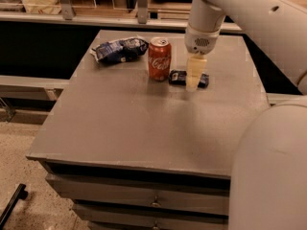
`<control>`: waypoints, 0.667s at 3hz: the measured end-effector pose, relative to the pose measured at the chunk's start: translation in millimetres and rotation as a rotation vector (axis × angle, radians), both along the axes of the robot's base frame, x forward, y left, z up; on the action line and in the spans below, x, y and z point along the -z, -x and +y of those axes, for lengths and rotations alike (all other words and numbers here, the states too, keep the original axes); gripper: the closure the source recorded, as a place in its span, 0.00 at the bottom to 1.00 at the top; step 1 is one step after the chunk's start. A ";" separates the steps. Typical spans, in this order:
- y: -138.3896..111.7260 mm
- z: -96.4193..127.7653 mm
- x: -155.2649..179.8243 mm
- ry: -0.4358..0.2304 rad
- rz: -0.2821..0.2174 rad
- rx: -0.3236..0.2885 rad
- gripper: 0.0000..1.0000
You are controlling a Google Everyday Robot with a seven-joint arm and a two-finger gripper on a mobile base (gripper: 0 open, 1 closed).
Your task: Move rxbar blueberry near coke can
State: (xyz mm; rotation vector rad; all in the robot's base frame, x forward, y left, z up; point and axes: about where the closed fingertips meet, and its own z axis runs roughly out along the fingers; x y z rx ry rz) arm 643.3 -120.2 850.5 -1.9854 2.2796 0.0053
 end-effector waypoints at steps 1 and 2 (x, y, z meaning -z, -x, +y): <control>6.2 -7.0 -6.8 -0.102 -0.027 -0.042 0.00; 16.4 -32.2 -22.4 -0.204 -0.085 -0.090 0.00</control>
Offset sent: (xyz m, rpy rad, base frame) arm -0.0355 -0.0737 0.0478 0.3226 -0.1523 0.1481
